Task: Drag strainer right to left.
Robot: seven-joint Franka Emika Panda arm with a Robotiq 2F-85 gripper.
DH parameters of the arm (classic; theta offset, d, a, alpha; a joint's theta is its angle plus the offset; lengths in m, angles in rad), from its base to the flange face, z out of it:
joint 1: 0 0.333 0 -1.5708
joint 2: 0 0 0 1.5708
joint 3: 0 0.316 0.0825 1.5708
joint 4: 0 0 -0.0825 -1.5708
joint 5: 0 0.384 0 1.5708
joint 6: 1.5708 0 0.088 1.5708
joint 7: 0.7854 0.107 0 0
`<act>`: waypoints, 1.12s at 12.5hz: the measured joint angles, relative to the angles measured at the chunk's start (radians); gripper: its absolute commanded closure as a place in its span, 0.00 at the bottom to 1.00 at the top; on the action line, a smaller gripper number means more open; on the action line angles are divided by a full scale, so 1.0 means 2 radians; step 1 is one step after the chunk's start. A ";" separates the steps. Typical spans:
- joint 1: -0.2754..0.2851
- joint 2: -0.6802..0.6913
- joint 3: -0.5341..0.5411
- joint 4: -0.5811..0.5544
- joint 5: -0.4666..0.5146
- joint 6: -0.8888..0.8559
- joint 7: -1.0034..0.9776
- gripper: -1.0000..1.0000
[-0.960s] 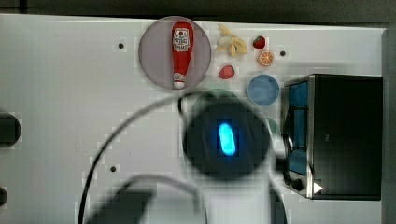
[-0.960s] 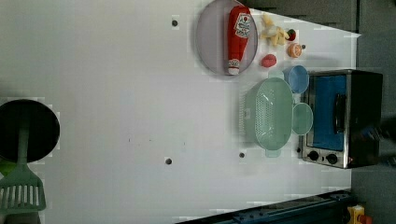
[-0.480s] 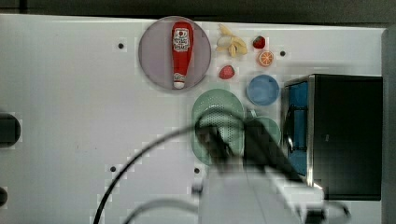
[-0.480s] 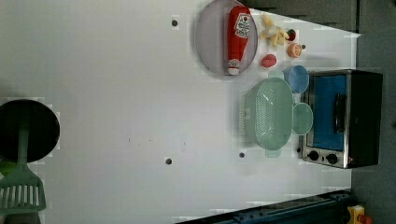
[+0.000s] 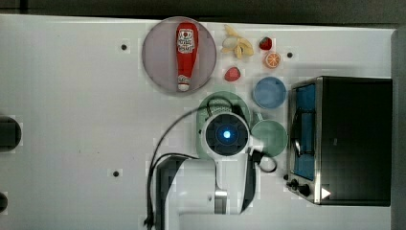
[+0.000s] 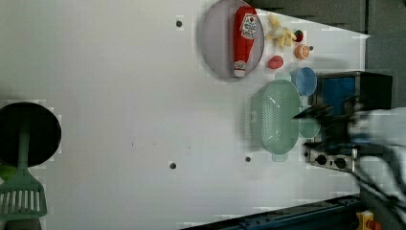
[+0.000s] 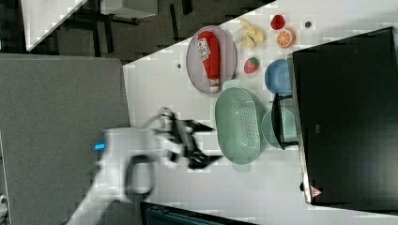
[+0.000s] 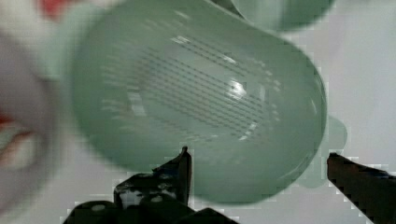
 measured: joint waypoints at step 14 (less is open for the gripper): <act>0.021 0.194 0.041 0.011 0.007 0.236 0.152 0.00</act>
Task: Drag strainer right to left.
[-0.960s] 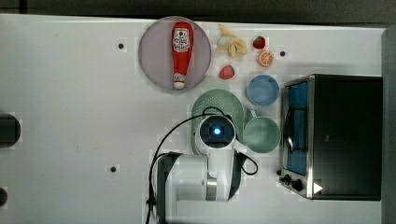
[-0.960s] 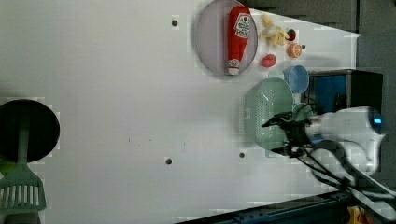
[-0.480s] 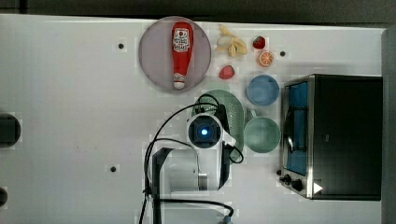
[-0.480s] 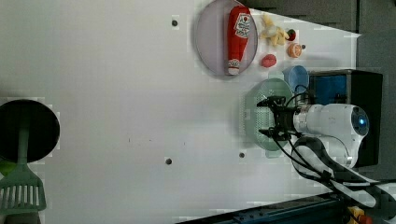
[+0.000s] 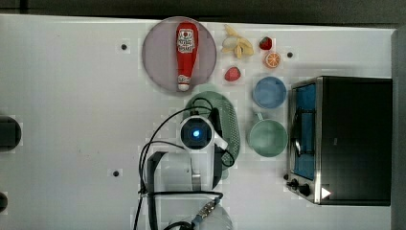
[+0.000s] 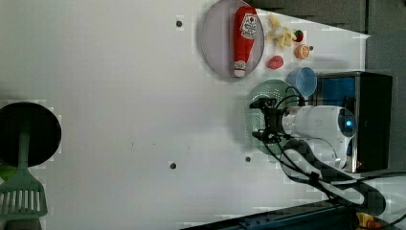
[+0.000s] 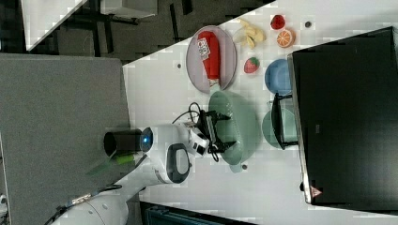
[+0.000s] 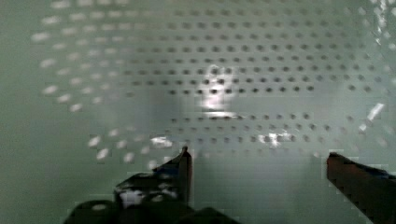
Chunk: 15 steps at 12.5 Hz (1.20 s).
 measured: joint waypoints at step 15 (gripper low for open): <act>0.107 0.015 0.001 0.026 0.086 -0.049 0.080 0.00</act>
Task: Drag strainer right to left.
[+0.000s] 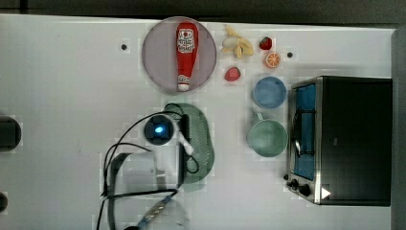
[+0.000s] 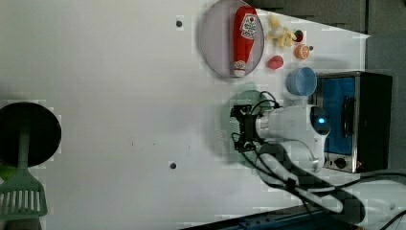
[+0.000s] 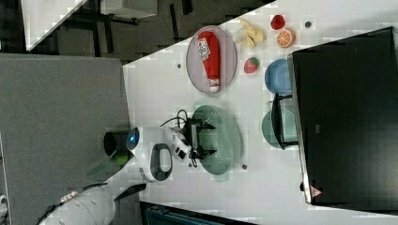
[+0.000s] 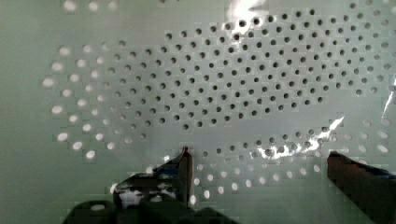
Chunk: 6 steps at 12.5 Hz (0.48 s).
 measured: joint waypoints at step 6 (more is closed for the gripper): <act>0.073 0.033 0.013 0.071 -0.003 -0.013 0.098 0.00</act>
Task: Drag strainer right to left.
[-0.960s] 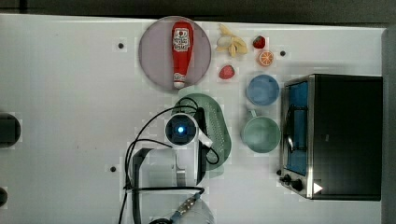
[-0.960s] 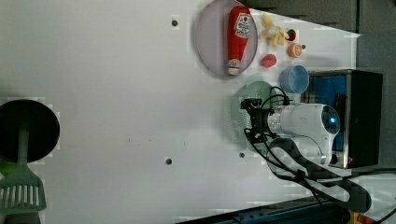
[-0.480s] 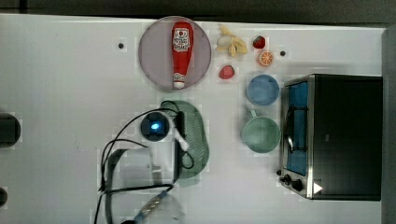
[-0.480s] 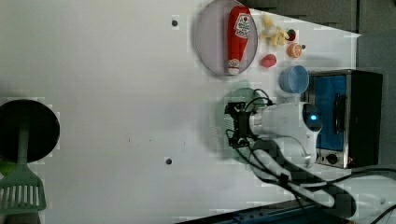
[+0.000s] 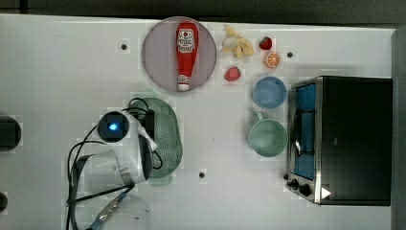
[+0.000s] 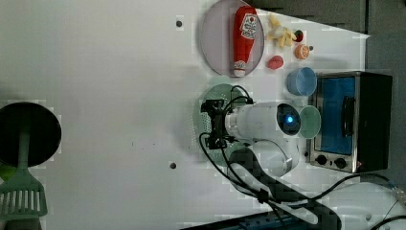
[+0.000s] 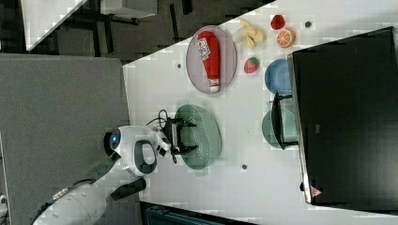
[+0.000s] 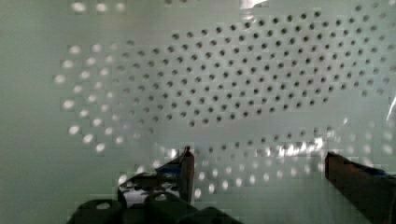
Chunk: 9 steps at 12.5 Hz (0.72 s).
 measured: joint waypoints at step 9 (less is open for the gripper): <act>0.064 0.063 0.009 0.098 0.051 -0.026 0.031 0.00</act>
